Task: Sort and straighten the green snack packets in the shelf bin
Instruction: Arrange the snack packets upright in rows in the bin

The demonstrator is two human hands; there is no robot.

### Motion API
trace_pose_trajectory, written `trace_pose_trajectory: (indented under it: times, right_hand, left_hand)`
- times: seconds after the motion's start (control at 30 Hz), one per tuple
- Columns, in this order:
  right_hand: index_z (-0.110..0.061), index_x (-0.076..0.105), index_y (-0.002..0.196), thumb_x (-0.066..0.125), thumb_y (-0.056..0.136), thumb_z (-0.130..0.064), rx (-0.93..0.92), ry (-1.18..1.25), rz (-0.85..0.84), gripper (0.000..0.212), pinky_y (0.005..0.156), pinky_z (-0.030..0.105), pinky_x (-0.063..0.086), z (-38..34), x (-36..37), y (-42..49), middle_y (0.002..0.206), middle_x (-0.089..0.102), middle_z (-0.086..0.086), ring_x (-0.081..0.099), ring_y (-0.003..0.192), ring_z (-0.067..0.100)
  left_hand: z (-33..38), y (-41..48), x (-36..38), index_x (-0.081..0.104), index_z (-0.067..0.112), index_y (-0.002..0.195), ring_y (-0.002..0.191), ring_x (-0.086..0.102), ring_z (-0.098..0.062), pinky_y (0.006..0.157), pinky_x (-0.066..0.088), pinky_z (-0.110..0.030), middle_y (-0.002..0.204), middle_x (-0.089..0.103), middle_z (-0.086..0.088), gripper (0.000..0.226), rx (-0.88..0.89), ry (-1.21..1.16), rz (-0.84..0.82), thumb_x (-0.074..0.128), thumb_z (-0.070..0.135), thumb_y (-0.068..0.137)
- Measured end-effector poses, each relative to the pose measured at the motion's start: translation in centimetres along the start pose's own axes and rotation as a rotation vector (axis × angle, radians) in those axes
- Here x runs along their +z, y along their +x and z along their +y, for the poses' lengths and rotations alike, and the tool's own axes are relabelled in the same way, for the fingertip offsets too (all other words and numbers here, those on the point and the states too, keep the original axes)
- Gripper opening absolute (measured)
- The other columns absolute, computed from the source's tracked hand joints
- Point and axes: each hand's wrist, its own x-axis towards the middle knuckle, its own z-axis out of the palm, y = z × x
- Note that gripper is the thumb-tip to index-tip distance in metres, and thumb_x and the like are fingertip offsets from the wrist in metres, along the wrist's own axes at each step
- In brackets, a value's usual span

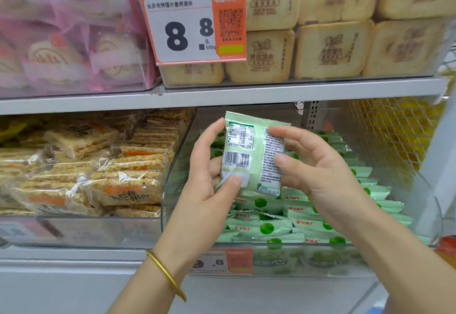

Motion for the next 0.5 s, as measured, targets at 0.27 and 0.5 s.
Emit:
trace_pose_trajectory:
  times: [0.27,0.5]
  right_hand:
    - [-0.026,0.064,0.104,0.061,0.082,0.006,-0.004,-0.004,0.066,0.039,0.080,0.056,0.050,0.02,0.46,0.25,0.091,0.067,-0.008,0.063,0.075,0.020]
    - [-0.021,0.061,0.105,0.062,0.081,0.008,0.023,-0.003,0.083,0.037,0.075,0.052,0.054,0.25,0.56,0.20,0.100,0.067,0.003,0.067,0.076,0.024]
  left_hand:
    - [0.03,0.19,-0.09,0.049,0.042,0.117,0.108,0.062,-0.019,0.092,0.051,-0.045,0.121,0.062,0.005,0.046,-0.003,-0.034,-0.055,0.049,0.008,0.086]
    - [-0.35,0.29,0.01,0.050,0.043,0.114,0.119,0.054,-0.014,0.092,0.050,-0.048,0.126,0.057,0.008,0.049,-0.038,0.004,-0.020,0.055,0.008,0.080]
